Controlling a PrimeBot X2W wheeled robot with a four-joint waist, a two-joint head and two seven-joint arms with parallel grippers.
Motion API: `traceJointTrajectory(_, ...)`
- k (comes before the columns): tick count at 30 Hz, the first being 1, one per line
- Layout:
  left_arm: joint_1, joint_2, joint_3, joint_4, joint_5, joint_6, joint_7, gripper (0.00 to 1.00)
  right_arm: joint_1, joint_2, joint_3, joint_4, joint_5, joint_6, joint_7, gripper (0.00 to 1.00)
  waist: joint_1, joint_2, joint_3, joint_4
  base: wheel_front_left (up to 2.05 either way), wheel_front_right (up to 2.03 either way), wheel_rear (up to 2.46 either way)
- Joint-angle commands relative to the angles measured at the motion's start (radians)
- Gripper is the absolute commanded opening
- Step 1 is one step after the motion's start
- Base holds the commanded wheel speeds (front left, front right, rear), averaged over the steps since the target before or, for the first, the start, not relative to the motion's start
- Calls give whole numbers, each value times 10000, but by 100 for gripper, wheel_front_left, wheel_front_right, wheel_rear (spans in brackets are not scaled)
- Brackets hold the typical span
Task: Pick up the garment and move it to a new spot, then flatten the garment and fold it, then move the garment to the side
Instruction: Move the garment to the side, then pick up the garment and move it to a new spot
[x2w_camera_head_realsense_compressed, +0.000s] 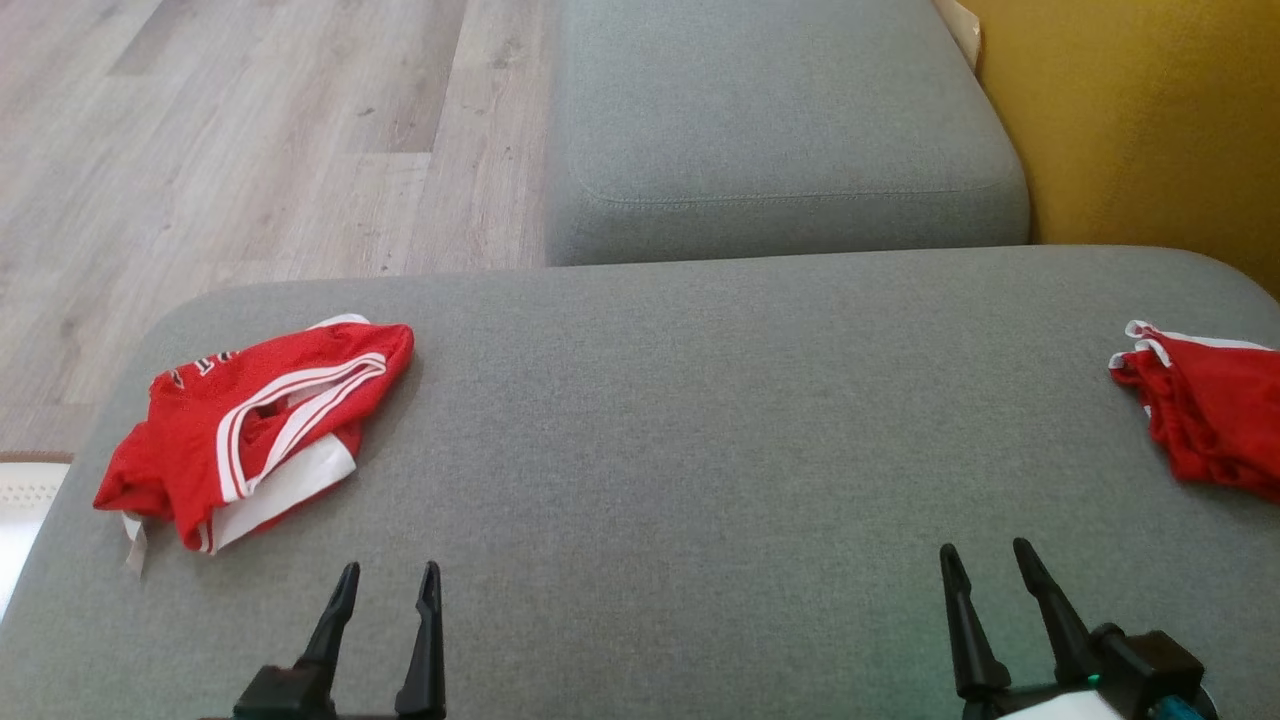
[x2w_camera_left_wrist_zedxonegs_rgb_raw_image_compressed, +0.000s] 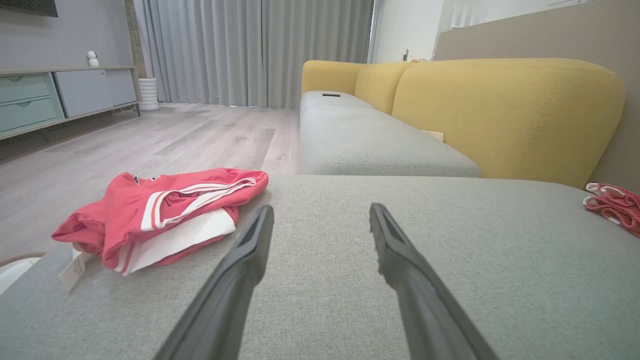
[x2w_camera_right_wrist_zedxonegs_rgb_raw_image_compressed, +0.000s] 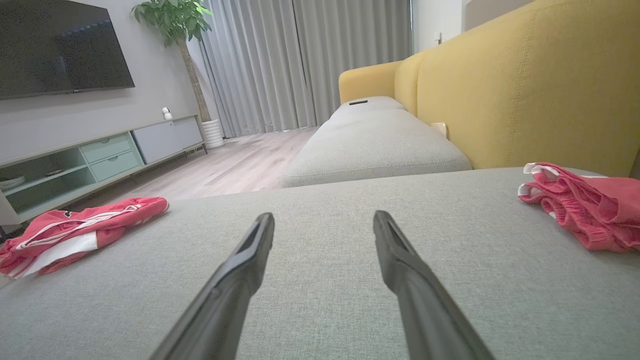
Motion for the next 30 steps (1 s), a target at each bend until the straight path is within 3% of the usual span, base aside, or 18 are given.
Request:
traceJointTrajectory(1,-379,-38,326,-386,75,-47,-55,100,-313,-19,229,-364,80,67,-135,100,0,-1,-10,-4,0,0,0)
traceJointTrajectory(30,-258,-38,303,-341,260,-94,-55,100,27,25,559,-304,284,67,-135,100,0,-1,-164,93,0,0,0)
